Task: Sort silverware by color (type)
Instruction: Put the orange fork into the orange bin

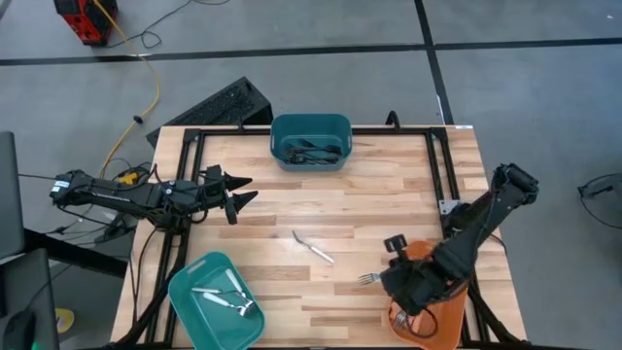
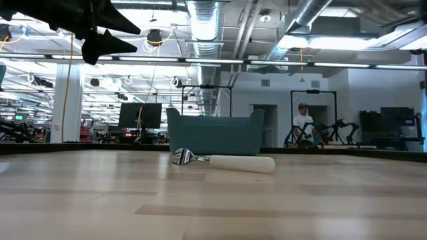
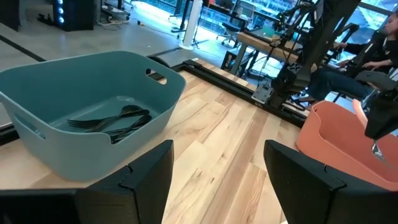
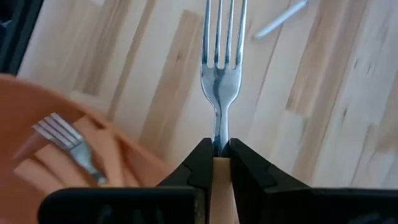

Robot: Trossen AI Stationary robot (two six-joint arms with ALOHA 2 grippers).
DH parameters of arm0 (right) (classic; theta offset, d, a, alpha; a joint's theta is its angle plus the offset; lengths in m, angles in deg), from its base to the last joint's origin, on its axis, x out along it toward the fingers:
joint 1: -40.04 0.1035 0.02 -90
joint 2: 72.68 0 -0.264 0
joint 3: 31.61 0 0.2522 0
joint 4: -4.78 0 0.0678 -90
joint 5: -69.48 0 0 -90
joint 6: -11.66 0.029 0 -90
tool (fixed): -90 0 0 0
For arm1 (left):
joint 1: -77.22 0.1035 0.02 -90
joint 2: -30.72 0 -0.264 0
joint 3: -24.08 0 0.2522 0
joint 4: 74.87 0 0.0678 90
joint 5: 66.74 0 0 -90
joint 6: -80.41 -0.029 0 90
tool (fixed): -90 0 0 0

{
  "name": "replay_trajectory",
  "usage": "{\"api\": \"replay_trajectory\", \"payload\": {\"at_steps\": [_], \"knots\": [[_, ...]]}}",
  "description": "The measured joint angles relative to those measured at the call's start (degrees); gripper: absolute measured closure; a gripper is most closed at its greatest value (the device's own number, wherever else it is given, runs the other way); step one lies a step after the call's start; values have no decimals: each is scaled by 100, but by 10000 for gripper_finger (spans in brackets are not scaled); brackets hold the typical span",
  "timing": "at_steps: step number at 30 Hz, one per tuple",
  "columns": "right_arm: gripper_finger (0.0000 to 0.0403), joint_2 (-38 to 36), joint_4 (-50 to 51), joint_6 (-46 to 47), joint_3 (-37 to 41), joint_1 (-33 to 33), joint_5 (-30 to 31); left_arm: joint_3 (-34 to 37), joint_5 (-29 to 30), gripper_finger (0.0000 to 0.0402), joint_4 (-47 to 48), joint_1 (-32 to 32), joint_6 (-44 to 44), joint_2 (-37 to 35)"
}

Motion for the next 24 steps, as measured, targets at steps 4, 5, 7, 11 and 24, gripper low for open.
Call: {"api": "replay_trajectory", "payload": {"at_steps": [4, 5, 7, 11, 24], "knots": [[341, -77, 319, 559, 0, 362, -2, 0, 0, 167, 0, 2, 0, -1], [341, -92, 390, 686, 0, 459, -13, 0, 0, 167, 0, -1, 0, 1], [341, -113, 492, 946, 0, 652, -89, 0, 0, 167, 0, 1, 0, -1], [341, -128, 670, 1417, -2, 1030, -326, 0, 0, 167, 2, 2, -16, 1], [341, -88, 1114, 1504, -2, 1932, -918, 0, 192, 167, 2, 1, -57, 1]]}}
